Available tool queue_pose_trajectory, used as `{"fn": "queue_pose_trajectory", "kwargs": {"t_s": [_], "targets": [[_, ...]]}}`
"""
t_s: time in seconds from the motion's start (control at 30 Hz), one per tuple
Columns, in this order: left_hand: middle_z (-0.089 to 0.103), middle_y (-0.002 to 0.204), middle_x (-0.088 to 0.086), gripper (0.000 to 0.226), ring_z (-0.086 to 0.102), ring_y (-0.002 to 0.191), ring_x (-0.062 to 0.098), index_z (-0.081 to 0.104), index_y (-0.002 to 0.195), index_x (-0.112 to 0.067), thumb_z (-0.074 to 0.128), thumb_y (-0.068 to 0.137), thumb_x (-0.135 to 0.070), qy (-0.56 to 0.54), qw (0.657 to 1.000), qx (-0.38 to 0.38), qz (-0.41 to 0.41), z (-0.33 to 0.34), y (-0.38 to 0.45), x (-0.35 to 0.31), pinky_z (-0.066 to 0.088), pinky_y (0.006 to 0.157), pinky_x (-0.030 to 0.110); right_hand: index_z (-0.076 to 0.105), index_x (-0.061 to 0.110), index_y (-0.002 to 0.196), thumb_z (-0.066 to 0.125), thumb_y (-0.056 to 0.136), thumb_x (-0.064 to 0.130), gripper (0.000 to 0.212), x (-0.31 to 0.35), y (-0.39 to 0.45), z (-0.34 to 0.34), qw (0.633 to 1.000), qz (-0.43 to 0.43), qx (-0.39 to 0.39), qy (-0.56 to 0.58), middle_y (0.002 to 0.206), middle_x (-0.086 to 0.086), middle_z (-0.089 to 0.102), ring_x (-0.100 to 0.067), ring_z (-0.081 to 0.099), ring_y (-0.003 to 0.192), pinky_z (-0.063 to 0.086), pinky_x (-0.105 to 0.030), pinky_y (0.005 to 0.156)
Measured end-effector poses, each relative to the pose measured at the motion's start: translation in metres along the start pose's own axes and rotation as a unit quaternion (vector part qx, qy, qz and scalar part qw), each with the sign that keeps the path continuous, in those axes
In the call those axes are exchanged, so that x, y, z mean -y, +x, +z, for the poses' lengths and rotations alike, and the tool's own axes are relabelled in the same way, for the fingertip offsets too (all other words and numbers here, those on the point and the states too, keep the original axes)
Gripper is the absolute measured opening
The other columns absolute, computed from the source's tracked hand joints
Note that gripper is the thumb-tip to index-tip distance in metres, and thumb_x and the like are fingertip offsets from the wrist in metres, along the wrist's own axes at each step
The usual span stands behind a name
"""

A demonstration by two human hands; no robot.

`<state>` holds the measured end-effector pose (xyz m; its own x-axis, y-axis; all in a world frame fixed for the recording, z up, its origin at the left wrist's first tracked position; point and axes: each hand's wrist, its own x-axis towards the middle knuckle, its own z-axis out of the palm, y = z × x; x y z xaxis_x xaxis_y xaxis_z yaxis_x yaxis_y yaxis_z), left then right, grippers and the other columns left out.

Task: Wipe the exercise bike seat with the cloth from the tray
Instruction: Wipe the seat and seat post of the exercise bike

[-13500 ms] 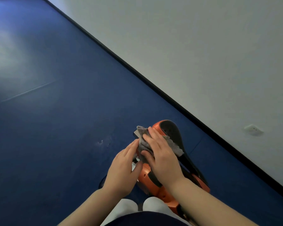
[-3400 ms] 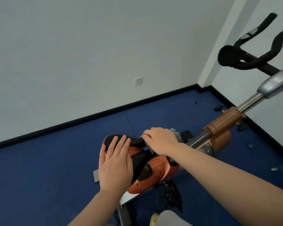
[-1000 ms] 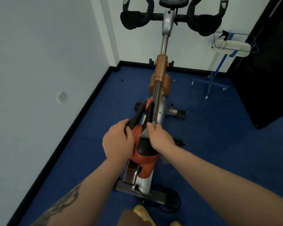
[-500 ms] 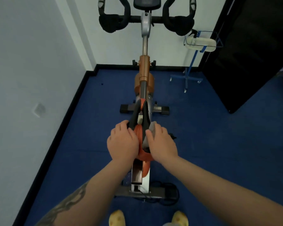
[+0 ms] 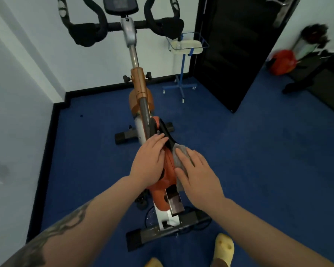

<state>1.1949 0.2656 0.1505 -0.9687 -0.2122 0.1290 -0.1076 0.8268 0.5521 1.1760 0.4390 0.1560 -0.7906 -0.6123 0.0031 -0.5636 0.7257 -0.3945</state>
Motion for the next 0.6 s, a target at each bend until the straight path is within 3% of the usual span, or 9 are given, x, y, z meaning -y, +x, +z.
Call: {"fn": "queue_pose_trajectory", "kwargs": {"t_s": [0.07,0.2,0.43,0.6], "targets": [[0.037,0.147,-0.002,0.042,0.019,0.14,0.01,0.041,0.138,-0.016,0.033,0.097,-0.015,-0.002,1.0,0.008,0.006,0.0,0.0,0.0,0.011,0.115,0.024,0.017,0.033,0.151,0.026,0.099,0.049,0.055,0.003,0.013,0.0,0.999,0.031,-0.008,0.02,0.157,0.004,0.023,-0.018,0.021,0.142,0.03,-0.034,0.111],[0.04,0.145,-0.005,0.041,0.017,0.139,0.005,0.043,0.136,-0.016,0.032,0.097,-0.016,-0.041,0.999,0.014,-0.007,-0.002,0.0,-0.001,0.015,0.112,0.021,0.024,0.031,0.149,0.029,0.099,0.049,0.054,0.01,0.056,-0.003,0.993,0.111,0.025,0.042,0.15,0.0,0.036,-0.024,0.042,0.128,0.043,-0.042,0.096],[0.042,0.134,-0.021,0.037,0.018,0.132,-0.009,0.052,0.129,-0.022,0.035,0.096,-0.016,-0.095,0.994,-0.018,-0.044,-0.004,-0.004,-0.004,0.03,0.107,0.024,0.015,0.037,0.149,0.031,0.096,0.053,0.058,0.005,0.016,-0.005,0.99,0.109,0.011,0.084,0.147,0.006,0.033,-0.019,0.04,0.126,0.048,-0.038,0.09],[0.041,0.126,-0.025,0.035,0.021,0.131,-0.011,0.056,0.124,-0.025,0.038,0.096,-0.015,-0.101,0.992,-0.032,-0.064,-0.004,-0.007,-0.008,0.026,0.1,0.017,0.046,0.024,0.129,0.026,0.097,0.054,0.049,-0.005,0.067,-0.008,0.969,0.188,0.085,0.137,0.125,-0.006,0.057,-0.027,0.056,0.106,0.043,-0.04,0.082]]}}
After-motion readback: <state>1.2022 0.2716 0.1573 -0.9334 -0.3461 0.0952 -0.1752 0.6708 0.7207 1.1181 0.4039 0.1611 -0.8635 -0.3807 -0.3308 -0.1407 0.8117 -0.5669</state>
